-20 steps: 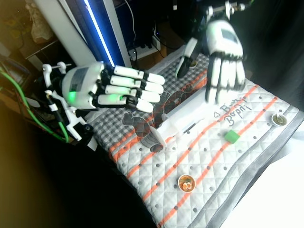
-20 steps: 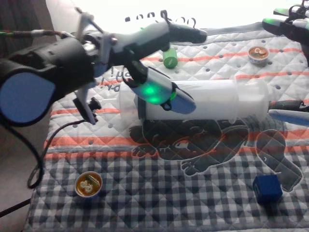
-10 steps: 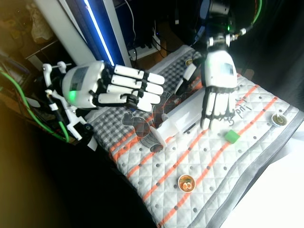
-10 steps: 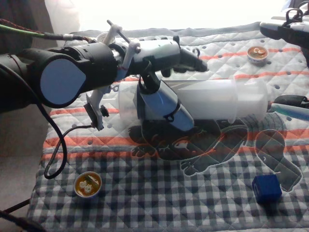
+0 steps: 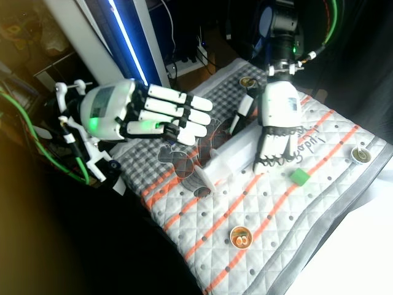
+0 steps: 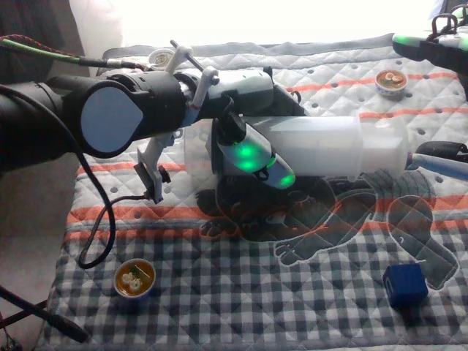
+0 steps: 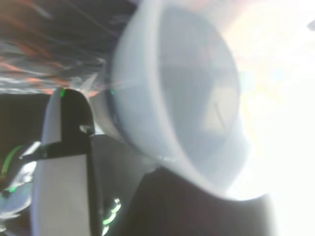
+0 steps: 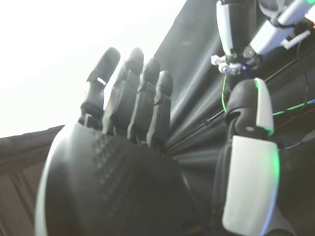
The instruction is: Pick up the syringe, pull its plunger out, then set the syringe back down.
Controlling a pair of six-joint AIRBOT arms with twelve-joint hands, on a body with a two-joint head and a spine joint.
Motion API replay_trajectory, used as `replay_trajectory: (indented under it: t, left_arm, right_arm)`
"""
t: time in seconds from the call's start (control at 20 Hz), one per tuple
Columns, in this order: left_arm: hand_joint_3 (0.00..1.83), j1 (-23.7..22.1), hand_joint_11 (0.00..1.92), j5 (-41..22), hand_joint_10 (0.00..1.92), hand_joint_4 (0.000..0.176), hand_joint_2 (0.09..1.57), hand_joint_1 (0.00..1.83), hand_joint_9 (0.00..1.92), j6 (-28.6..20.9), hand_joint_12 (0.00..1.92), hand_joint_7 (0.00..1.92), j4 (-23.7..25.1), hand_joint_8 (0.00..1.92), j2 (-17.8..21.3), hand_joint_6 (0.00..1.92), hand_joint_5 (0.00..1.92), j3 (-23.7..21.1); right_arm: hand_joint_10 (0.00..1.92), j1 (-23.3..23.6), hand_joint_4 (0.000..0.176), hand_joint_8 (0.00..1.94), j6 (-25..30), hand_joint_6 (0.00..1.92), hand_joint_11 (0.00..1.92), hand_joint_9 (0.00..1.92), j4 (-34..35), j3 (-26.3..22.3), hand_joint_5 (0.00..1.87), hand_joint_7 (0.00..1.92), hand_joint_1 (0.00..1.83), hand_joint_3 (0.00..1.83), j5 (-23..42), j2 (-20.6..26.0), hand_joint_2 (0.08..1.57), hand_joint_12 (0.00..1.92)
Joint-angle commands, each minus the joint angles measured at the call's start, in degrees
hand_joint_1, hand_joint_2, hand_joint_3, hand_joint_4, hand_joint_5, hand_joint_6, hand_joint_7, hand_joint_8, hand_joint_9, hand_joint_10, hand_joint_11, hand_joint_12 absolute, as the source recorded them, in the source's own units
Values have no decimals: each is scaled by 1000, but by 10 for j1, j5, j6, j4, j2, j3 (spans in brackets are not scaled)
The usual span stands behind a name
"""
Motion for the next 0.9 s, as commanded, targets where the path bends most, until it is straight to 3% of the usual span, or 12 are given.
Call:
replay_trajectory:
  t: [0.0, 0.05, 0.1, 0.15, 0.25, 0.35, 0.5, 0.6, 0.7, 0.75, 0.8, 0.85]
  left_arm:
    - [6, 9, 0, 29, 321, 0, 1144, 1140, 403, 6, 1579, 679, -3, 19, -4, 917, 858, 7]
    - [0, 10, 0, 35, 485, 0, 1177, 1128, 428, 6, 1661, 769, -13, 34, -3, 1119, 854, 10]
    - [2, 10, 0, 44, 897, 0, 1241, 1168, 367, 6, 1768, 602, -24, 1154, 1, 1251, 860, 10]
    - [0, 8, 3, 56, 1036, 0, 1256, 1176, 352, 6, 1750, 566, -33, 1387, 7, 1296, 854, 7]
    - [1, 0, 28, 93, 1065, 0, 1241, 1189, 411, 6, 1697, 591, -51, 1443, 32, 1230, 885, -10]
    - [0, -9, 232, 120, 996, 0, 1200, 1215, 552, 6, 1631, 711, -56, 1268, 52, 1201, 930, -25]
    - [1, -18, 89, 154, 1101, 0, 1267, 1173, 389, 7, 1779, 569, -55, 1439, 81, 1369, 822, -52]
    - [1, -21, 78, 178, 981, 0, 1268, 1171, 405, 7, 1708, 561, -45, 1435, 102, 1366, 826, -79]
    - [0, -22, 263, 201, 1020, 0, 1254, 1183, 506, 7, 1684, 596, -25, 1398, 129, 1344, 843, -116]
    - [0, -17, 293, 218, 1039, 0, 1253, 1184, 524, 7, 1651, 605, -14, 1395, 146, 1354, 838, -141]
    - [0, -13, 299, 229, 1060, 0, 1246, 1187, 541, 7, 1646, 623, -10, 1391, 155, 1335, 845, -154]
    - [0, -4, 287, 248, 1082, 0, 1237, 1191, 543, 7, 1693, 641, 2, 1377, 174, 1309, 858, -180]
  right_arm:
    - [37, 10, 0, 16, 3, 14, 0, 517, -2, 1, 558, 579, 995, 6, 70, 0, 984, 1101]
    - [36, 10, 0, 15, 3, 10, 0, 513, -2, 1, 554, 583, 990, 8, 70, 0, 992, 1090]
    - [34, 10, 0, 13, 3, 11, 0, 510, -2, 1, 558, 580, 995, 15, 70, 0, 1011, 1089]
    - [34, 10, 0, 12, 3, 14, 0, 509, -2, 1, 567, 582, 984, 12, 70, 0, 1015, 1112]
    - [35, 10, 0, 8, 3, 16, 0, 511, -1, 1, 584, 576, 957, 8, 70, 0, 1026, 1181]
    - [26, 10, 0, 0, 3, 6, 0, 492, -1, 1, 564, 551, 982, 1, 70, -1, 1013, 1124]
    - [0, 10, 0, 0, 3, 0, 0, 409, -1, 1, 505, 467, 948, 0, 70, -1, 1002, 1029]
    - [1, 10, 0, 0, 3, 0, 0, 403, 0, 1, 491, 453, 965, 0, 70, -2, 993, 1080]
    - [0, 10, 0, 0, 3, 0, 0, 326, 2, 0, 389, 331, 963, 0, 70, -3, 986, 1016]
    - [0, 10, 0, 0, 3, 1, 0, 257, 4, 0, 314, 261, 958, 0, 70, -5, 985, 878]
    - [3, 11, 37, 3, 3, 3, 0, 208, 5, 0, 259, 207, 951, 0, 70, -7, 941, 753]
    - [2, 12, 47, 1, 3, 2, 0, 159, 6, 0, 238, 166, 966, 0, 70, -9, 902, 644]
